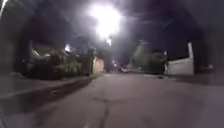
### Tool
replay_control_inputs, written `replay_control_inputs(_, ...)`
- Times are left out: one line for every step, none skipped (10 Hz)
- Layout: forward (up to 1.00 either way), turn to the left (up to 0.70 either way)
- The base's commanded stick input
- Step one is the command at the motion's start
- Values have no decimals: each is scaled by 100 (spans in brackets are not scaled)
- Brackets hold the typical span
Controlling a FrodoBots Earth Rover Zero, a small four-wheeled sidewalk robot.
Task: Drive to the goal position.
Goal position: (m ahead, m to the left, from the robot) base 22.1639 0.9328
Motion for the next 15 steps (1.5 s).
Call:
replay_control_inputs(70, -17)
replay_control_inputs(70, -34)
replay_control_inputs(70, -14)
replay_control_inputs(70, 0)
replay_control_inputs(70, 0)
replay_control_inputs(70, 0)
replay_control_inputs(70, 0)
replay_control_inputs(70, 0)
replay_control_inputs(70, 0)
replay_control_inputs(70, 0)
replay_control_inputs(70, 0)
replay_control_inputs(70, 0)
replay_control_inputs(70, 0)
replay_control_inputs(70, 0)
replay_control_inputs(70, 0)
